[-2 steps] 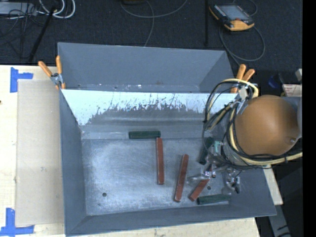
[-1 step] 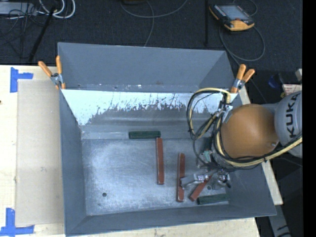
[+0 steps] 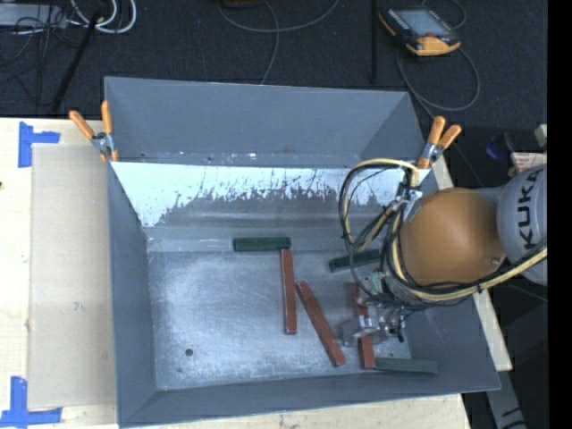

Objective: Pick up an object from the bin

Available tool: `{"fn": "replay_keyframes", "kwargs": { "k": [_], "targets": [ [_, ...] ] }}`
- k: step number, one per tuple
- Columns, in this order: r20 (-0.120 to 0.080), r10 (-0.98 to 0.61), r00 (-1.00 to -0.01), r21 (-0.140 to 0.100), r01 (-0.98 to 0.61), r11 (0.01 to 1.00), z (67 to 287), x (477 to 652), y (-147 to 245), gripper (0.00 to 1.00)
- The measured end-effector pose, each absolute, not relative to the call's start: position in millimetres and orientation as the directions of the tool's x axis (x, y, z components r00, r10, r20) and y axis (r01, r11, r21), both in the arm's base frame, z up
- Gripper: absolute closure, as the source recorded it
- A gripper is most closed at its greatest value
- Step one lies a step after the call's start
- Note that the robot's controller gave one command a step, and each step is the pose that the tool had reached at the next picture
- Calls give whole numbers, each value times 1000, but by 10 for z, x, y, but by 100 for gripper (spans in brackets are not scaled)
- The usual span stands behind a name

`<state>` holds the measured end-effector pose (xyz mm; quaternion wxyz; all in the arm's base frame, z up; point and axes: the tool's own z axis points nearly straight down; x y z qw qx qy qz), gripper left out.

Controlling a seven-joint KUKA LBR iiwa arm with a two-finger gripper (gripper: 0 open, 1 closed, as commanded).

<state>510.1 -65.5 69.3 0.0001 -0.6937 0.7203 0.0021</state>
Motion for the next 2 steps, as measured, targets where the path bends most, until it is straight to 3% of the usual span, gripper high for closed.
{"fn": "replay_keyframes", "kwargs": {
  "k": [1, 2],
  "targets": [
    [0, -999, -44, -6, -999, 44, 1305, 5385, -882, 100],
    [-2, -999, -33, -6, -999, 33, 2187, 5244, -649, 100]
  ]
}}
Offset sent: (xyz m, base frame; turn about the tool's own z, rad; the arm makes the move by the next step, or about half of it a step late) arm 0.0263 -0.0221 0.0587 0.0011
